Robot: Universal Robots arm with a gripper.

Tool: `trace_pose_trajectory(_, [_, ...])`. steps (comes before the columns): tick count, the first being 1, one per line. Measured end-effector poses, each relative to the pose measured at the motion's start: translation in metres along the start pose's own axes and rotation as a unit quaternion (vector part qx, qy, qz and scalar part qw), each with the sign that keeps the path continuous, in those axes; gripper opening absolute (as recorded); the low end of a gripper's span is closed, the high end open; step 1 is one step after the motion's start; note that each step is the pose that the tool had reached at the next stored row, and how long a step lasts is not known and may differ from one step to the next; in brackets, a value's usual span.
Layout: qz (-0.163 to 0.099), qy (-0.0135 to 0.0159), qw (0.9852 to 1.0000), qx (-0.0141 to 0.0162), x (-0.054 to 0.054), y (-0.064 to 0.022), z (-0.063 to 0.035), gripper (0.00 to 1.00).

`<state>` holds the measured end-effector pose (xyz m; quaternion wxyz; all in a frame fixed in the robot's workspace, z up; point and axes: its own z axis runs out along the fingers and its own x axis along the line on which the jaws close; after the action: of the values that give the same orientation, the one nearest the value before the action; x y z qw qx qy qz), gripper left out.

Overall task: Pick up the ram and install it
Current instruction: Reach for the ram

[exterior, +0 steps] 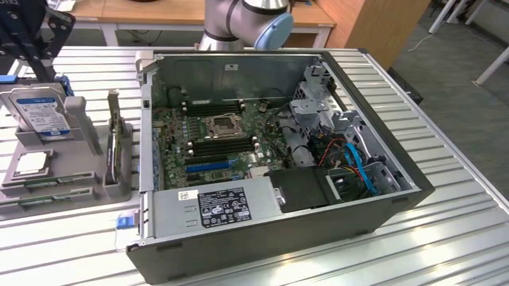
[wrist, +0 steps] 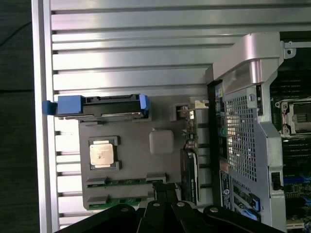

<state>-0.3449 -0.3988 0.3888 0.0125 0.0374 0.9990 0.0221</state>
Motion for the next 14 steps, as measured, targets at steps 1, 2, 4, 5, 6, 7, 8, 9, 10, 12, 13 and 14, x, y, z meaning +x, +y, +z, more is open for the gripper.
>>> trace_pose_trajectory(1, [0.0, 0.0, 1.0, 0.0, 0.002, -0.0002, 0.0001, 0.1])
trace_pose_trajectory(2, [0.0, 0.0, 1.0, 0.0, 0.005, -0.0004, 0.0, 0.1])
trace_pose_trajectory(4, [0.0, 0.0, 1.0, 0.0, 0.009, -0.0007, 0.0001, 0.1])
trace_pose_trajectory(5, [0.0, 0.0, 1.0, 0.0, 0.011, -0.0008, 0.0001, 0.1])
trace_pose_trajectory(6, [0.0, 0.0, 1.0, 0.0, 0.013, -0.001, 0.0001, 0.1])
trace_pose_trajectory(7, [0.0, 0.0, 1.0, 0.0, 0.015, -0.0011, 0.0001, 0.1])
trace_pose_trajectory(8, [0.0, 0.0, 1.0, 0.0, 0.017, -0.0013, 0.0001, 0.1])
trace_pose_trajectory(9, [0.0, 0.0, 1.0, 0.0, 0.019, -0.0015, 0.0002, 0.1])
trace_pose_trajectory(10, [0.0, 0.0, 1.0, 0.0, 0.021, -0.0016, 0.0002, 0.1])
trace_pose_trajectory(12, [0.0, 0.0, 1.0, 0.0, 0.025, -0.0019, 0.0002, 0.1])
trace_pose_trajectory(13, [0.0, 0.0, 1.0, 0.0, 0.027, -0.002, 0.0002, 0.1])
trace_pose_trajectory(14, [0.0, 0.0, 1.0, 0.0, 0.028, -0.0021, 0.0002, 0.1])
